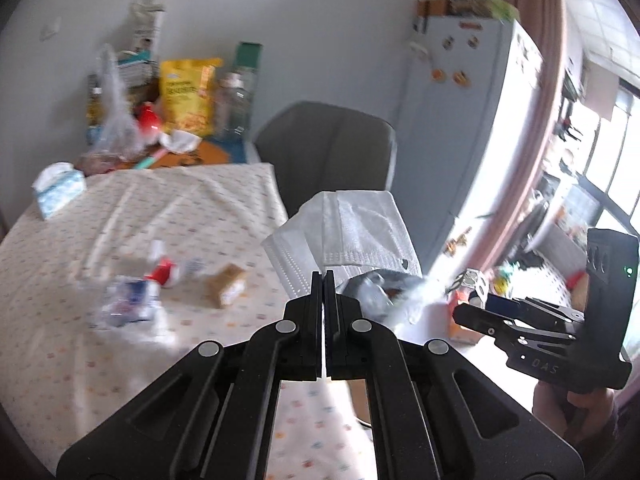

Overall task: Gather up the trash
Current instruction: 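Carry the mask and blister pack with both tools over the floor trash bin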

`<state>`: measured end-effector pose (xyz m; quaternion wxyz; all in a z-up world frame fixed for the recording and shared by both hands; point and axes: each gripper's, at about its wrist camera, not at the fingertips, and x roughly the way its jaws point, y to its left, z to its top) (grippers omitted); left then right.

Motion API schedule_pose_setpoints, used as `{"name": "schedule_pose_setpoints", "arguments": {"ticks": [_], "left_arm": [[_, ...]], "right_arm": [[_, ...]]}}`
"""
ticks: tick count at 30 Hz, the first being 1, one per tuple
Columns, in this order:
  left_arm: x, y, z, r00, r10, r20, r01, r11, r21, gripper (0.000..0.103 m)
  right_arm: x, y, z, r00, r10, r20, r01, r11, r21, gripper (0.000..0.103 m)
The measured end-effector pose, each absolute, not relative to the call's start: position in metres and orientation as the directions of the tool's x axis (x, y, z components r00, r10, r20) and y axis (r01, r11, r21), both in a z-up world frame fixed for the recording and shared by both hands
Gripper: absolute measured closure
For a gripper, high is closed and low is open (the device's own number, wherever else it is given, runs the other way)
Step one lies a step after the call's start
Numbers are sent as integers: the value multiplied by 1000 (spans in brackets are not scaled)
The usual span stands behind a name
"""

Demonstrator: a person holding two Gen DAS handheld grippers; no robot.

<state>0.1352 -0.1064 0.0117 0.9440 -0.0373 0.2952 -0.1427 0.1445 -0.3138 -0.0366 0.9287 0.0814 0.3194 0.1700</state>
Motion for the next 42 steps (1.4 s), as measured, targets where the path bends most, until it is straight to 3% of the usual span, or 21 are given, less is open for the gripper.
{"name": "schedule_pose_setpoints", "arguments": {"ticks": [23,26,27,29,33,42], "left_arm": [[209,-226,-83,584,-332,-741,368,922,-122,101],[214,-231,-89,569,-324,-756,370,922,-116,101],[215,-233,-92,564,-316,-763,368,923,-111,101],[220,-236,-96,552,-312,-773,366,924,-112,101],[222,-247,-105,525,-316,-791,388,915,-108,101],[226,-287,-132,440,-302,-846,434,896,-94,101]], "right_arm": [[204,-420,-192,613,281,-739,28,926,376,64],[213,-427,-210,593,302,-747,46,913,405,61],[215,-430,-214,589,302,-749,55,910,410,49],[215,-435,-216,596,300,-745,66,906,418,41],[208,-449,-208,620,278,-734,82,907,413,37],[172,-498,-176,686,181,-704,164,905,393,35]]}}
